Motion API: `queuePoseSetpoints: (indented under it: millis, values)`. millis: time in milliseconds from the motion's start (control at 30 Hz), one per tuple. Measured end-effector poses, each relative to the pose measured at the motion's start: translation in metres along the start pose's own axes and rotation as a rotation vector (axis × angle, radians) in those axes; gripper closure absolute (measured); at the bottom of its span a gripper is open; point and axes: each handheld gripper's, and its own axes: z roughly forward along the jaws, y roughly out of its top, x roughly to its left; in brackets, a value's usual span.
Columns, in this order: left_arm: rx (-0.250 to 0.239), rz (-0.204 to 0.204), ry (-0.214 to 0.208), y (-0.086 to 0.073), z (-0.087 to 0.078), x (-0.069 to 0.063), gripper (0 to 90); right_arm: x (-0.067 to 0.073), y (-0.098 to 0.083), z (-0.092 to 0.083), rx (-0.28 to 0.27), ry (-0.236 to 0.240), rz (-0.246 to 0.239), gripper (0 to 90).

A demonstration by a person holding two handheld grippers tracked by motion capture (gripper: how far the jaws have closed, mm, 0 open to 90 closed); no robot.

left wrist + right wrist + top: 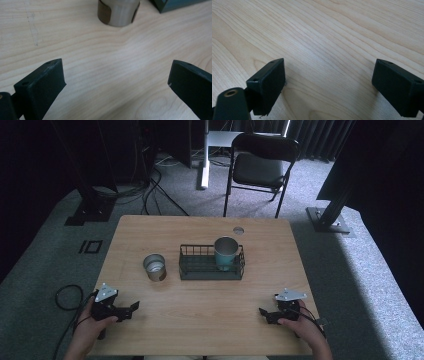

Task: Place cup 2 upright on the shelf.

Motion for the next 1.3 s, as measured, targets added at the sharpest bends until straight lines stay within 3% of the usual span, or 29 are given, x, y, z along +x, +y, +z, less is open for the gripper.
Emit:
queuePoseSetpoints:
  millis: [600, 1033, 1300]
  values:
    - [-0.067, -0.084, 0.013, 0.025, 0.019, 0.007, 1.4, 0.0, 0.0, 0.0, 0.0, 0.0, 0.0, 11.2]
    - [-0.112, -0.114, -0.007, 0.041, 0.031, 0.004, 1.5, 0.0, 0.0, 0.0, 0.0, 0.0, 0.0, 11.2]
    - [-0.114, -0.096, -0.007, 0.052, 0.038, 0.001, 1.5, 0.0, 0.0, 0.0, 0.0, 0.0, 0.0, 11.2]
